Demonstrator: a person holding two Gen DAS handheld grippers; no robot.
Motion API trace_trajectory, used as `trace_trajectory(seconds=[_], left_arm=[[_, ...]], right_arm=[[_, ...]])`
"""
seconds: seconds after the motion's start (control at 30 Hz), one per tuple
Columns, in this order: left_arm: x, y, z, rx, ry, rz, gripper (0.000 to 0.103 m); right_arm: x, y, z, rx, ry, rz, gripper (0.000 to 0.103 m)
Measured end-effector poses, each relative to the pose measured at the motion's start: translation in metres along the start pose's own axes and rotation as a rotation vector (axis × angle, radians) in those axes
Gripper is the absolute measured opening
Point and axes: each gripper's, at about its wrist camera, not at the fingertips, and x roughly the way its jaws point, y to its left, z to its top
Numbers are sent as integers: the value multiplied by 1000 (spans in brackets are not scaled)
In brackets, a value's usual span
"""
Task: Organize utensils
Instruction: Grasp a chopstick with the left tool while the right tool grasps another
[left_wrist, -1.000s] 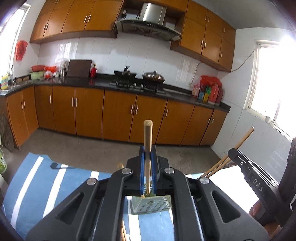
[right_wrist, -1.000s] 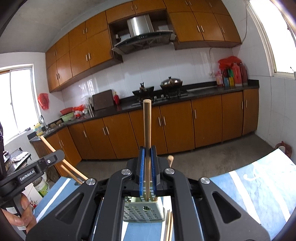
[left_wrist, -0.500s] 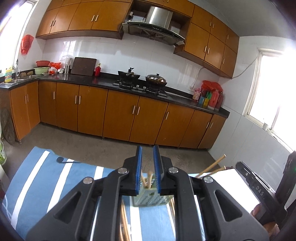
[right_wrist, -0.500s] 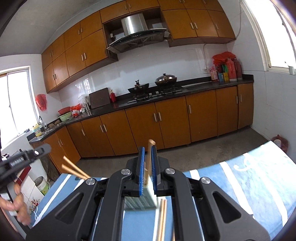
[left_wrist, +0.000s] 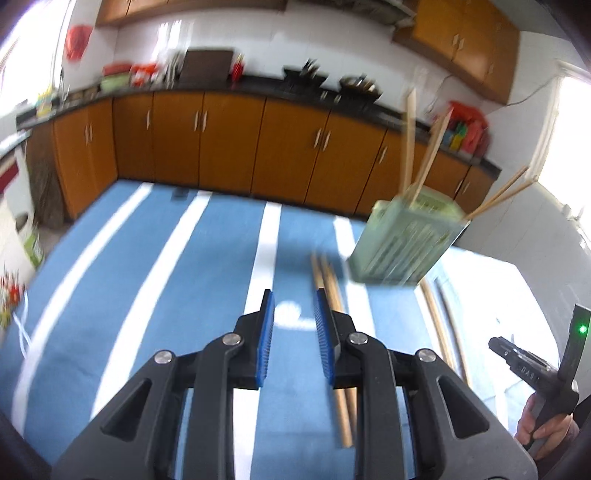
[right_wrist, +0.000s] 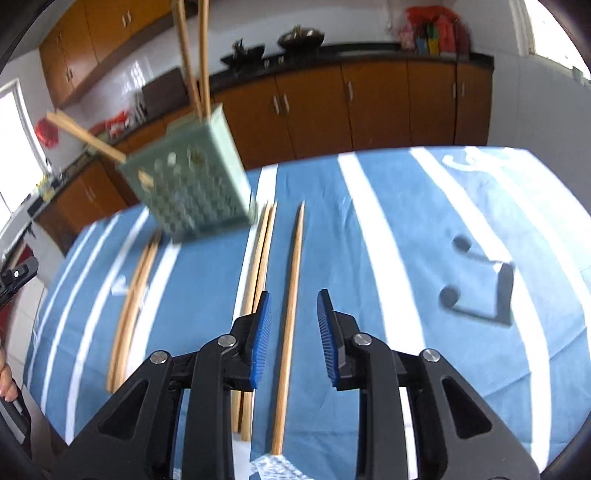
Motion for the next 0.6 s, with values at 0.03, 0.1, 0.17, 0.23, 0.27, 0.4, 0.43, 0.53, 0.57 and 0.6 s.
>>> trace_trajectory(seconds=[0.03,0.1,0.17,0.23,0.27,0.4,0.43,0.53,0.57,0.6], left_arm=[[5,2,-6,-8,15,0,24],[11,4,-11,-13,35,-4,24],[16,3,-17,-7,49,-14,23],[19,0,-21,2,62,-20,24],[22,-2,-24,5,69,-24,24],[33,-11,-31,12,107,-42,23],[36,-13,-33,13,116,-49,23],[46,-22,-41,23,149,-66,23],[49,-25,-43,31,159,-67,22],[52,-27,-45,39,169,-69,22]], right_arm=[[7,4,-4,-16,19,-6,26],[17,10,-11,-32,39,-20,26],[24,12,-12,-35,57,-38,26],[30,11,-14,-31,73,-51,23],[30,10,-15,-29,67,-54,21],[27,0,-14,-29,57,-102,8],[26,-6,-15,-13,53,-122,8],[25,-28,-8,77,45,-161,8],[25,-31,-7,88,46,-158,8],[25,-33,-7,90,49,-150,8]])
